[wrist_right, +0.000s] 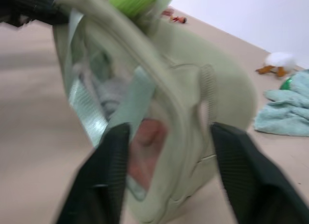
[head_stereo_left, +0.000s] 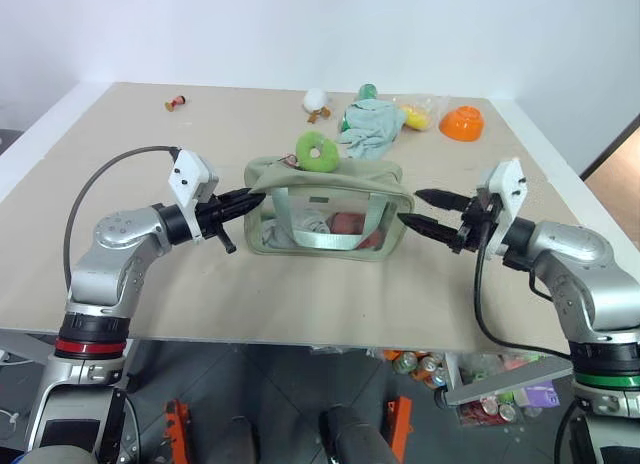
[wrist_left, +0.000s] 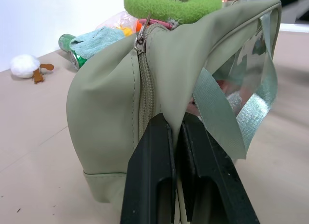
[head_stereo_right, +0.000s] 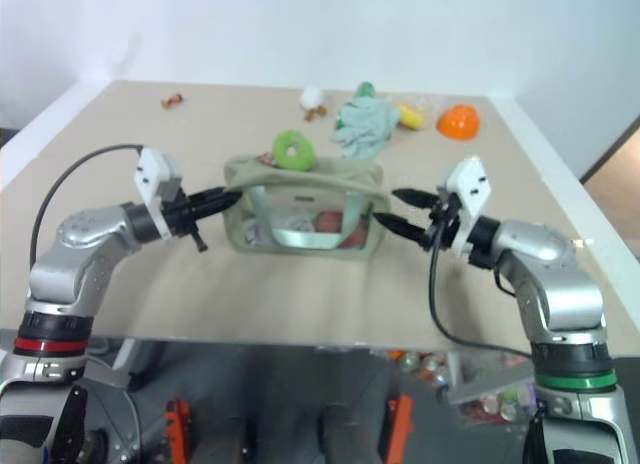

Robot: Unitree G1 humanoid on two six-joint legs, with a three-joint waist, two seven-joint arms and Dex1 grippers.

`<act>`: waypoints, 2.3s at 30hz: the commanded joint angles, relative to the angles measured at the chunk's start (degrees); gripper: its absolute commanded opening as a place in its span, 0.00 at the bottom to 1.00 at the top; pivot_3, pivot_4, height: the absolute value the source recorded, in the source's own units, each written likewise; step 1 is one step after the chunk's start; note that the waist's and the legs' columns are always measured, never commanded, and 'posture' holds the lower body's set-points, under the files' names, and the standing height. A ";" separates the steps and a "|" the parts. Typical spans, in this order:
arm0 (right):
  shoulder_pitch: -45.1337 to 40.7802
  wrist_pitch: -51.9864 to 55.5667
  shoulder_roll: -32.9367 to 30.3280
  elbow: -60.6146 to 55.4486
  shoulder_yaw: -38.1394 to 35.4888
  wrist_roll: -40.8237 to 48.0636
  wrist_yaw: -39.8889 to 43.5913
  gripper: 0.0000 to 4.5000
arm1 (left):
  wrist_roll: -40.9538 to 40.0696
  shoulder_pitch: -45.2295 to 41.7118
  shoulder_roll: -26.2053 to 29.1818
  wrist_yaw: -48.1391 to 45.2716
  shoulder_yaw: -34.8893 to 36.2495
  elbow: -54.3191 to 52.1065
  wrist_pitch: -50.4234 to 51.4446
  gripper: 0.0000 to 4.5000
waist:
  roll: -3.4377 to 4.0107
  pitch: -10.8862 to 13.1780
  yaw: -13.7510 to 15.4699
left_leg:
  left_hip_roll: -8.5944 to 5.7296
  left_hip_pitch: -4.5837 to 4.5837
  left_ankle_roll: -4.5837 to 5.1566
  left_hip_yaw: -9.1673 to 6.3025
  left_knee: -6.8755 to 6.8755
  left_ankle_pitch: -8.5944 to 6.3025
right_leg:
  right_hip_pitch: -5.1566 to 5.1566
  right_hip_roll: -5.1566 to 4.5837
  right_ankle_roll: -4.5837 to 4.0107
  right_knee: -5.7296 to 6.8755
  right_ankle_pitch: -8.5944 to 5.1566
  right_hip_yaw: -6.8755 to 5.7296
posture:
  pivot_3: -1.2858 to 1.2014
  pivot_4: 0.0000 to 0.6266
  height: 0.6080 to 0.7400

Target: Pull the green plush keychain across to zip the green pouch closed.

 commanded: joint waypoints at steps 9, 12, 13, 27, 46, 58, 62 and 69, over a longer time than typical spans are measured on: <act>-27.31 16.00 10.44 5.01 2.94 3.49 -15.79 0.89 | 1.34 0.56 0.20 0.94 -0.69 -1.41 -1.56 0.00 | 0.23 0.10 -0.43 | 0.07 0.07 0.01 -0.08 -0.11 0.00 | -0.02 0.09 -0.08 -0.01 0.02 -0.07 | 0.52 0.24 1.00; -30.71 19.48 15.94 7.83 8.02 1.05 -18.80 0.89 | 1.22 0.85 -0.39 1.08 -1.13 -2.40 -1.53 0.00 | 0.26 0.10 -0.25 | 0.07 -0.02 0.01 -0.07 -0.11 0.00 | -0.05 0.07 -0.06 -0.02 0.00 -0.06 | 0.52 0.24 1.00; -31.47 19.72 16.91 8.93 9.48 -0.07 -19.17 0.89 | 1.16 0.93 -0.53 1.14 -1.17 -2.78 -1.39 0.00 | 0.26 0.10 0.00 | 0.06 -0.12 0.02 -0.07 -0.11 -0.01 | -0.12 0.04 -0.04 -0.04 -0.01 -0.08 | 0.52 0.24 1.00; -31.78 28.65 19.23 8.58 12.79 -0.78 -18.33 0.78 | 1.30 2.51 -0.58 1.96 -0.91 -5.03 -0.98 0.00 | 0.28 0.09 0.44 | -0.16 -1.05 0.07 -0.57 -0.05 -0.04 | -0.75 -0.29 -0.26 -0.06 0.12 -0.68 | 0.52 0.24 1.00; -29.72 17.20 11.19 7.17 12.46 -7.99 -12.82 0.01 | 1.35 2.21 -0.34 3.08 -0.32 -3.41 -0.95 0.00 | 0.29 0.10 0.27 | -0.16 -1.06 0.08 -0.64 0.00 -0.02 | -0.72 -0.29 -0.26 -0.06 0.12 -0.77 | 0.52 0.24 1.00; -11.81 5.02 -5.84 9.92 1.47 -16.53 -16.81 0.01 | 1.73 1.11 0.55 4.29 0.61 -1.57 -0.85 0.00 | 0.38 0.10 0.75 | -0.16 -0.93 0.09 -0.59 -0.07 -0.02 | -0.68 -0.29 -0.19 -0.10 0.02 -0.74 | 0.52 0.24 1.00; -5.15 6.45 -4.34 6.23 -2.50 -16.47 -21.55 0.01 | 2.40 0.37 0.60 4.11 0.21 -0.88 -1.71 0.00 | 0.48 0.13 0.85 | -0.15 -0.92 0.25 -0.62 -0.04 0.10 | -0.66 -0.22 -0.07 -0.05 0.01 -0.73 | 0.52 0.24 1.00; 3.99 13.56 5.91 -4.33 -4.45 -13.11 -28.51 0.01 | 3.54 -1.57 -0.33 4.73 -0.69 -0.20 -2.90 0.00 | 0.50 0.12 0.90 | -0.15 -0.89 0.30 -0.63 0.08 0.17 | -0.58 -0.19 -0.02 -0.06 0.13 -0.69 | 0.52 0.24 1.00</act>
